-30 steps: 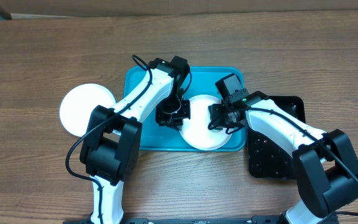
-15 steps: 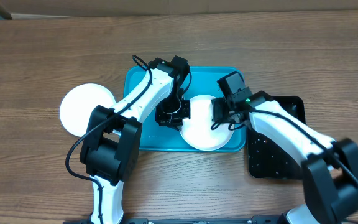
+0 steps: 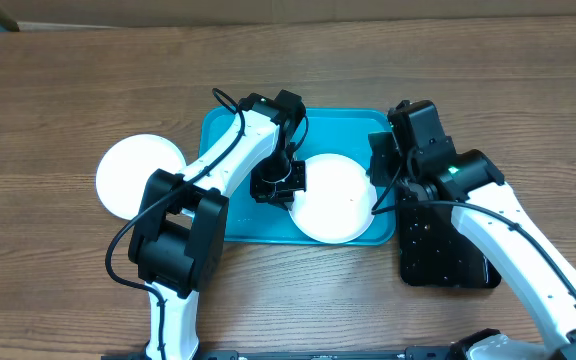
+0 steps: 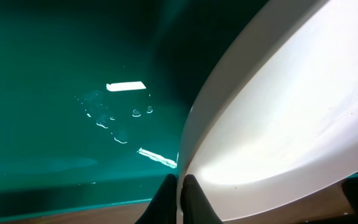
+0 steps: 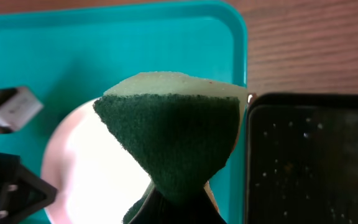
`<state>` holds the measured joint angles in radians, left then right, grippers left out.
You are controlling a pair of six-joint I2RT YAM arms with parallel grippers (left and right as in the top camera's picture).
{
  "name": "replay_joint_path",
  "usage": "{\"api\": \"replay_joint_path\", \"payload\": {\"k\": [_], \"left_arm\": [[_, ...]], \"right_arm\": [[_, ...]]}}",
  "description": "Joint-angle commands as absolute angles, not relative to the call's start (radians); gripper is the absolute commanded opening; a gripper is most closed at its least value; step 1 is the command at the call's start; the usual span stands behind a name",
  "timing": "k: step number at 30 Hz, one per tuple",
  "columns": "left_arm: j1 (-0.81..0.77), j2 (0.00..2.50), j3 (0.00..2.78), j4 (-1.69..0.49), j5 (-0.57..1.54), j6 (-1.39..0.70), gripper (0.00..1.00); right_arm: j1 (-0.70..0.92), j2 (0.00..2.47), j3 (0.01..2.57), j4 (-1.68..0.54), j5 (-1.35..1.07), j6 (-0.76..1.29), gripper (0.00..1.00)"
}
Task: Clean dirty plates on tray and stack at the side
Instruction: 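Scrub the tilted white plate's face with the sponge in the right gripper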
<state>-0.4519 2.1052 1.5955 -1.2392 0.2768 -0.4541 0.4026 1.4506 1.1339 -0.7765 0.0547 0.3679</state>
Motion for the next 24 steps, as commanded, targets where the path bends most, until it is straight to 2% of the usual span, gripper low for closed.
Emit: {"api": "replay_joint_path", "payload": {"k": [1,12,24], "left_arm": [[-0.459,2.089,1.591,-1.244,0.278,-0.449,0.04],[-0.459,2.089,1.591,-1.241,0.278,-0.450,0.04],[-0.459,2.089,1.591,-1.233,0.278,-0.450,0.04]], "right_arm": [[0.408,1.502,1.111,-0.772,0.011,0.344,0.04],[0.446,1.703,1.080,-0.708,0.001,0.329,0.04],[0.543,1.730,1.079,-0.674,0.199,0.367,0.04]]}}
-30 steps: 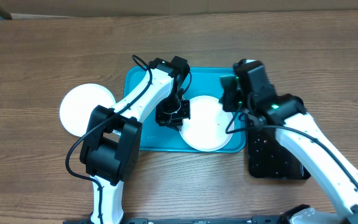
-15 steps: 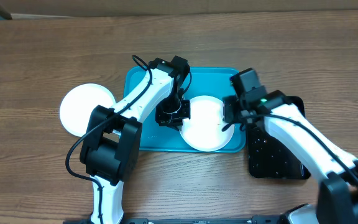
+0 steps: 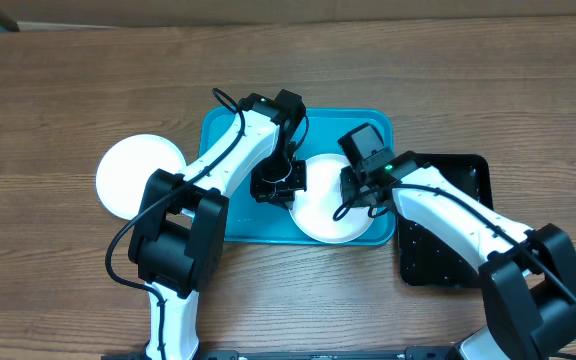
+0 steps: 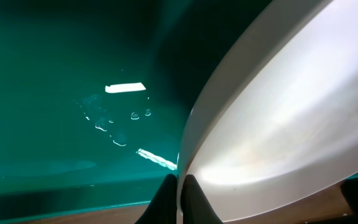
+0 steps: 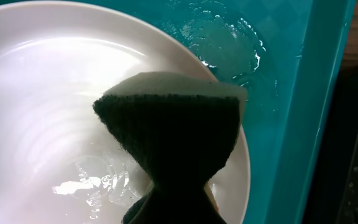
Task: Clean dirty plates on tray and stack at the side
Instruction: 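Scrub the tilted white plate's face with the sponge in the right gripper, then carry the sponge back and lower it into the black tray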
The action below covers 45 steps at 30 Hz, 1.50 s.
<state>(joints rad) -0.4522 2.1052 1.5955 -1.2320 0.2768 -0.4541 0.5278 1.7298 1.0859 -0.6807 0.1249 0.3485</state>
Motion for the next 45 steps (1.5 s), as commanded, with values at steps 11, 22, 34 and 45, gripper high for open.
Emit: {"api": "replay_joint_path", "payload": {"k": [11,22,34,45], "left_arm": [[-0.459,2.089,1.591,-1.234,0.279,-0.450,0.04],[-0.459,2.089,1.591,-1.233,0.281,-0.450,0.04],[-0.459,2.089,1.591,-1.233,0.281,-0.450,0.04],[-0.459,2.089,1.591,-1.233,0.280,-0.450,0.04]], "right_arm": [[0.546,1.731,1.035,-0.614,0.281,0.367,0.04],[0.560,1.730,1.035,-0.530,0.261,0.373,0.04],[0.567,1.715,1.037,-0.680,0.186,0.419,0.04],[0.514,1.483,1.121,-0.769,0.295,0.421,0.04]]}}
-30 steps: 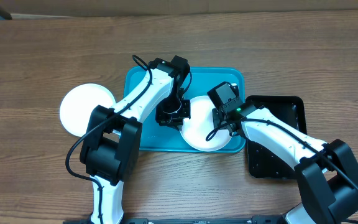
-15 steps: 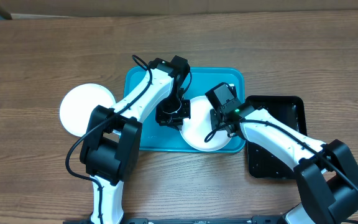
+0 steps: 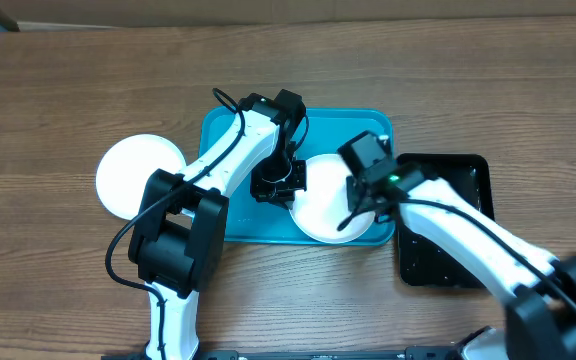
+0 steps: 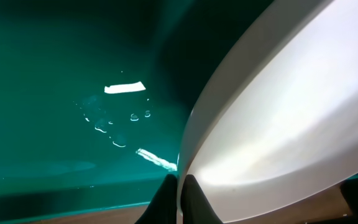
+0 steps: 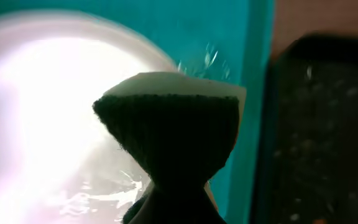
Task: Clean dirty plates on tray and stack at the side
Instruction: 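Carry the sponge back and lower it into the black tray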
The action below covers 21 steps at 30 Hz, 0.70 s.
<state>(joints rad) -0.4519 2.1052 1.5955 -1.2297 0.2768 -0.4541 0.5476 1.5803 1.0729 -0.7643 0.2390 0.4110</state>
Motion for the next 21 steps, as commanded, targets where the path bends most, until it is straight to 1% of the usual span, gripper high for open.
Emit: {"api": "replay_joint_path", "payload": {"k": [1,5,10,12,14,17,21], "left_arm": [[-0.459,2.089,1.591,-1.233,0.279,-0.449,0.04],[-0.459,2.089,1.591,-1.232,0.278,-0.449,0.04],[-0.459,2.089,1.591,-1.228,0.278,-0.450,0.04],[-0.459,2.089,1.591,-1.228,0.278,-0.450,0.04],[-0.459,2.089,1.591,-1.229,0.278,-0.449,0.04],[-0.459,2.089,1.591,-1.229,0.278,-0.449,0.04],[-0.459,2.089,1.591,-1.229,0.278,-0.450,0.04]], "right_arm": [[0.496,1.463,1.121,-0.780,0.295,0.424,0.04],[0.389,1.417,1.121,-0.855,0.272,0.450,0.04],[0.217,1.437,1.119,-0.931,0.128,0.442,0.04],[0.157,1.454,1.118,-0.934,0.073,0.436,0.04],[0.105,1.481,1.118,-0.918,-0.002,0.389,0.04],[0.050,1.533,1.118,-0.899,-0.104,0.339,0.04],[0.019,1.612,1.118,-0.900,-0.126,0.336,0.04]]}}
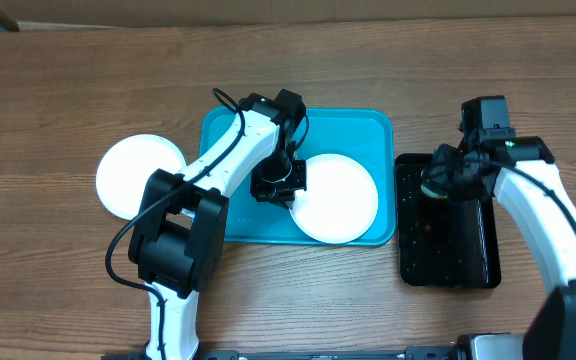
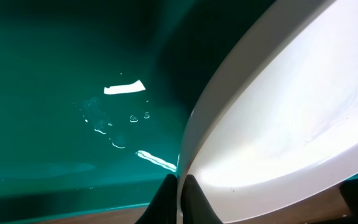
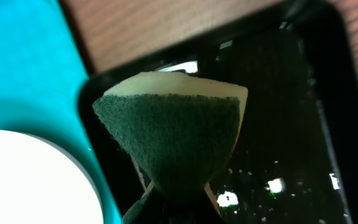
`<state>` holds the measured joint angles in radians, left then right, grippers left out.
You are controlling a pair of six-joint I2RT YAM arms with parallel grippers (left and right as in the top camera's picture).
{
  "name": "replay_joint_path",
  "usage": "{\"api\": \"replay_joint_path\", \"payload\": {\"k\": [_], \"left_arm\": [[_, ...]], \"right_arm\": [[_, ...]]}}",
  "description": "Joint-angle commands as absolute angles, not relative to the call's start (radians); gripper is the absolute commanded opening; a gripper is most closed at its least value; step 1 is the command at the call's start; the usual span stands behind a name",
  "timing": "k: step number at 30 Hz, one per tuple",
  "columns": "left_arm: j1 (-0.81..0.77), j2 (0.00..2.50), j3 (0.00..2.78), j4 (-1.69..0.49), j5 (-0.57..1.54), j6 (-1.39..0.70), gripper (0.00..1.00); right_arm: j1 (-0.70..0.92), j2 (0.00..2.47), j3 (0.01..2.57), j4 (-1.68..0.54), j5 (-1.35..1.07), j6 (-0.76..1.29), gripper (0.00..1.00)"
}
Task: Clean dirty plates on tray and stack at the side
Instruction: 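Carry the sponge back and lower it into the black tray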
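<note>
A white plate [image 1: 336, 198] lies in the teal tray [image 1: 228, 150], toward its right side. My left gripper [image 2: 181, 193] is shut on the plate's left rim [image 2: 188, 143], pinching it between both fingers; overhead the left gripper [image 1: 283, 185] sits at the plate's left edge. My right gripper [image 1: 438, 185] is shut on a green-and-yellow sponge [image 3: 169, 140] and hangs over the black tray [image 1: 448, 235] to the right. Part of the plate [image 3: 30, 180] shows at the lower left of the right wrist view. A second white plate [image 1: 133, 175] rests on the table, left of the teal tray.
Water drops glint on the teal tray's floor [image 2: 114, 118]. The black tray's floor [image 3: 291, 162] is wet and speckled. Bare wooden table [image 1: 88, 80] surrounds both trays.
My right gripper, still holding the sponge, has gone from over the plate's right edge to over the black tray. The left gripper keeps its hold on the plate's rim.
My right gripper held the sponge near the teal tray's right edge, then over the plate's right half, where water showed on the plate. It stayed at the plate's right edge, and now is over the black tray. My left gripper held the rim throughout.
</note>
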<state>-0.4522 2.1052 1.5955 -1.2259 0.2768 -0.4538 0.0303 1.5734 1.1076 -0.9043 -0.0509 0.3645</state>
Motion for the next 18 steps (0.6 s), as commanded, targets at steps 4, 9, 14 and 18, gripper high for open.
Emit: {"api": "replay_joint_path", "payload": {"k": [4,9,14,18], "left_arm": [[-0.459,2.089,1.591,-1.229,0.278,-0.450,0.04],[-0.459,2.089,1.591,-1.229,0.279,-0.450,0.04],[-0.459,2.089,1.591,-1.230,0.279,-0.450,0.04],[-0.459,2.089,1.591,-1.233,0.279,-0.450,0.04]], "right_arm": [[0.017,1.712,1.118,-0.897,-0.131,0.332,0.04],[0.017,1.856,1.118,-0.880,-0.137,0.324,0.04],[0.017,1.949,1.118,-0.866,-0.174,0.274,0.04],[0.015,1.937,1.122,-0.881,-0.231,0.238,0.04]]}}
